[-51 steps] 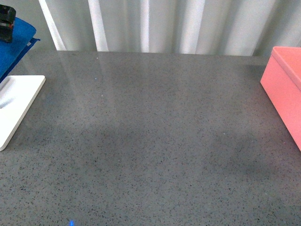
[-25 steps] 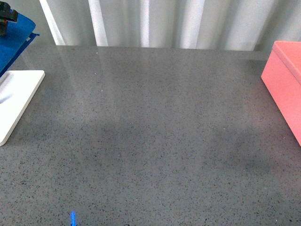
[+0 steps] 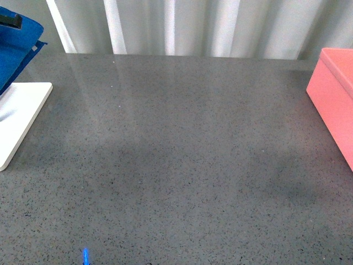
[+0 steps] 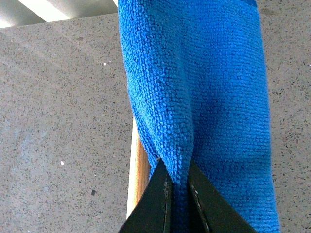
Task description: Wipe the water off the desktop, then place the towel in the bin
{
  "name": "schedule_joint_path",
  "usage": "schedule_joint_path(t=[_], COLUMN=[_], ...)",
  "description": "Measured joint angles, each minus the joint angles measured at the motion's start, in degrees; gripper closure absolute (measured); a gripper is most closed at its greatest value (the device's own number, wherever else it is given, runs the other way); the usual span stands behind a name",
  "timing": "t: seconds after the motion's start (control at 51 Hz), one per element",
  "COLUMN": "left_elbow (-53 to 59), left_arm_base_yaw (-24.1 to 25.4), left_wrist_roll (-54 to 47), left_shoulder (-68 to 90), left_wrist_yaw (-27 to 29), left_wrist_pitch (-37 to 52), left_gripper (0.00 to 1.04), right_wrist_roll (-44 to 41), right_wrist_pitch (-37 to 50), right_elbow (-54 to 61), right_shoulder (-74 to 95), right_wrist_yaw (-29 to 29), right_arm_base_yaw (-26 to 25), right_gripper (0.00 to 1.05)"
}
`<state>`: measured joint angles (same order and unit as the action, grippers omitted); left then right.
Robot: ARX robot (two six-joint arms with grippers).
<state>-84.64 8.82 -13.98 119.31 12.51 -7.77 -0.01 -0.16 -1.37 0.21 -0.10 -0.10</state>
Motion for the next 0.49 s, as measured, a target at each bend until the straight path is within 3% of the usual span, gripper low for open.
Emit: schedule_joint_path(t=[0.314,0.491], left_elbow=[-1.7,-5.8], left_arm_base_yaw=[0.3,0.5], left_wrist_roll=[-2.5,-1.7], left_shoulder=[-5.5,-12.8], left_wrist_yaw=[-2.7,-7.1], left_wrist_pitch=[-3.9,-7.0], left_gripper=[1.01,1.01], right_wrist_roll=[0.0,0.0], right_wrist_pitch=[0.0,0.0], right_elbow=[0.0,0.0], right_shoulder=[0.0,0.0], right_wrist_yaw=[0.0,0.0], right_arm_base_yaw=[0.0,0.0], right_gripper=[0.07,0.07])
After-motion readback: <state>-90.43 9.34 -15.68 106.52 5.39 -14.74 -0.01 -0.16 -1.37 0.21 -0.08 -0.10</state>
